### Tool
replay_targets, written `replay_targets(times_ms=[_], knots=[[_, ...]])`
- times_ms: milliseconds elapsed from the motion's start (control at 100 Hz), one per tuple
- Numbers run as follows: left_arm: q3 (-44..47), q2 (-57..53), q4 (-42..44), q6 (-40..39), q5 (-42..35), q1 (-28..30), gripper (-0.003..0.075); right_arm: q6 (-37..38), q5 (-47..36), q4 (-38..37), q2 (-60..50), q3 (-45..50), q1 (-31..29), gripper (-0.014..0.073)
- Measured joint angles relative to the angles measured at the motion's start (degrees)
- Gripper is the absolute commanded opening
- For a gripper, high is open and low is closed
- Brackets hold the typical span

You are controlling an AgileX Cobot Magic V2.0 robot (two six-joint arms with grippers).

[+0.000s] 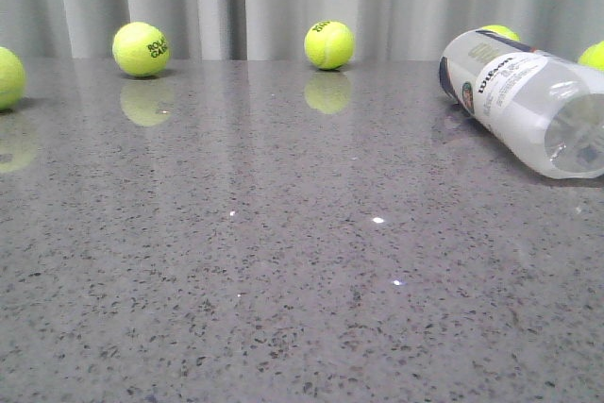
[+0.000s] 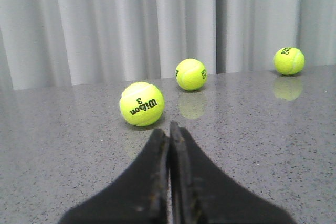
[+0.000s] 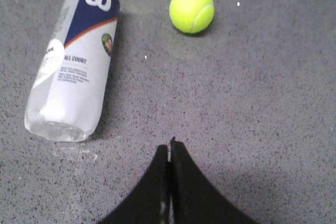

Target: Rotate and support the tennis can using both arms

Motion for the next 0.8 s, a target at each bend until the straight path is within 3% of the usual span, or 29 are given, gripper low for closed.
replay_targets(times_ms=[90,310,620,800], knots=[[0.0,0.0,0.0,0.0,0.0,0.0,-0.0021,0.0,1.6,0.0,1.6,0.0,0.0,0.0118],[0.0,0.0,0.0,0.0,0.0,0.0,-0.0021,0.0,3.9,0.0,2.4,0.0,0.0,0.0674],[0.0,0.0,0.0,0.0,0.0,0.0,-0.0021,-0.2,3.1,1.0,3.3,-0.4,0.0,0.0641],[0.0,0.0,0.0,0.0,0.0,0.0,-0.0021,-3.7,1.5,7.1,10.3,-4.5,0.0,0.0641]])
